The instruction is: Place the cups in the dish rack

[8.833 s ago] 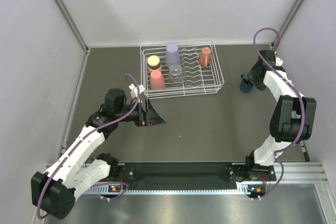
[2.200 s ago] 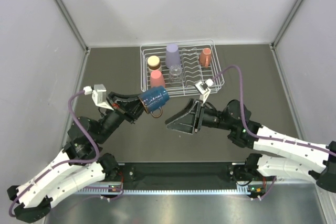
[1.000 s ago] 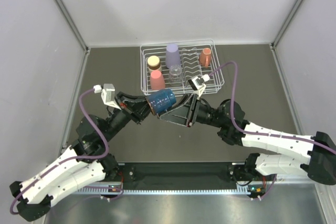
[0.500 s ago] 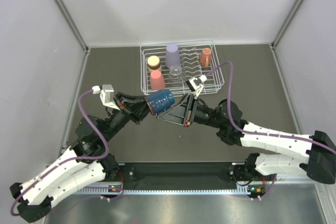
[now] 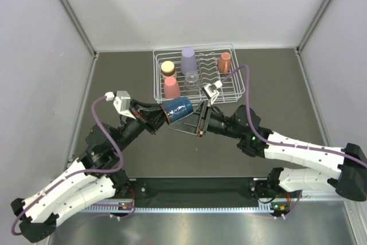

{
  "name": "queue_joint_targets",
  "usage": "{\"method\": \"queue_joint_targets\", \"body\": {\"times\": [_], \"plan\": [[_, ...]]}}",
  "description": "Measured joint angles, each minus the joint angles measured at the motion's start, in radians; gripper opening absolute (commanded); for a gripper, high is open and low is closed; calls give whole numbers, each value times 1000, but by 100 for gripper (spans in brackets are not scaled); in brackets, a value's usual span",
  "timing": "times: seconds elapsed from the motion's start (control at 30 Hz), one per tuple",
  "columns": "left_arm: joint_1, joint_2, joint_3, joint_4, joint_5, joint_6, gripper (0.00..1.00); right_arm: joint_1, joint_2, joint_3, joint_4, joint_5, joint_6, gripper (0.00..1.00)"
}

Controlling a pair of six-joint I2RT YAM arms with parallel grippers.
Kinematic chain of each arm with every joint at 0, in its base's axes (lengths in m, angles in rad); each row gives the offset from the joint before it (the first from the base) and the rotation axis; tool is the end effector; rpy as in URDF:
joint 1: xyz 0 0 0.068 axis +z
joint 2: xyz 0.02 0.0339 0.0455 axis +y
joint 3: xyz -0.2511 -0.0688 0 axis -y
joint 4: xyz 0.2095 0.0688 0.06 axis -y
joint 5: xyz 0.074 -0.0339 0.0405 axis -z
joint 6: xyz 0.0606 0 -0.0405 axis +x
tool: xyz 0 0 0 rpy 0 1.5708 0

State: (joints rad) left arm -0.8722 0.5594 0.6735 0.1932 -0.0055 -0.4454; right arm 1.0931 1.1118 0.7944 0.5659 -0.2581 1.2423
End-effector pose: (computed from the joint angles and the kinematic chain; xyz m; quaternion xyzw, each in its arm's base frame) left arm 0.0882 -0.1045 0.3709 0.1229 0.5776 -0.4927 0.6391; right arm 0.1035 0.2336 0.3628 -0.0559 0.6148 0.7510 0.2344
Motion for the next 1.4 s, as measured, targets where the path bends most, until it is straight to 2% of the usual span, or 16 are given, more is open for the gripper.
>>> {"method": "queue_joint_targets", "body": {"times": [0.27, 0.37, 0.47, 0.57, 0.67, 0.7, 0.73, 0.83, 0.87, 0.97, 1.1, 1.23, 1.4], "plan": [[0, 2, 0, -23, 5, 7, 0, 3, -11, 0, -59, 18, -14, 36], [0, 2, 0, -23, 7, 10, 0, 5, -13, 0, -59, 21, -14, 31], [1, 2, 0, -22, 6, 24, 0, 5, -16, 0, -59, 22, -7, 14], [1, 2, 0, -13, 10, 40, 0, 6, -21, 0, -60, 24, 18, 3], [0, 2, 0, -14, 12, 38, 1, 6, -25, 1, -67, 23, 18, 0], [0, 1, 0, -15, 11, 35, 4, 6, -26, 3, -74, 25, 18, 0], [0, 1, 0, -17, 5, 30, 17, 6, -26, 8, -84, 27, 16, 0], [-3, -2, 0, -26, -18, 8, 45, 6, -26, 17, -111, 30, 1, 0], [-6, -6, 2, -37, -29, -4, 62, 6, -26, 21, -129, 47, -22, 0], [-13, -34, 3, -107, -95, -43, 84, -8, -28, 29, -179, 91, -59, 0], [-13, -85, 5, -203, -223, -76, 91, -28, -31, 59, -274, 126, -108, 0], [-14, -130, 18, -326, -398, -108, 92, -100, -31, 89, -402, 130, -157, 0], [-14, -147, 26, -443, -534, -129, 90, -261, -22, 119, -550, 115, -223, 0]]}}
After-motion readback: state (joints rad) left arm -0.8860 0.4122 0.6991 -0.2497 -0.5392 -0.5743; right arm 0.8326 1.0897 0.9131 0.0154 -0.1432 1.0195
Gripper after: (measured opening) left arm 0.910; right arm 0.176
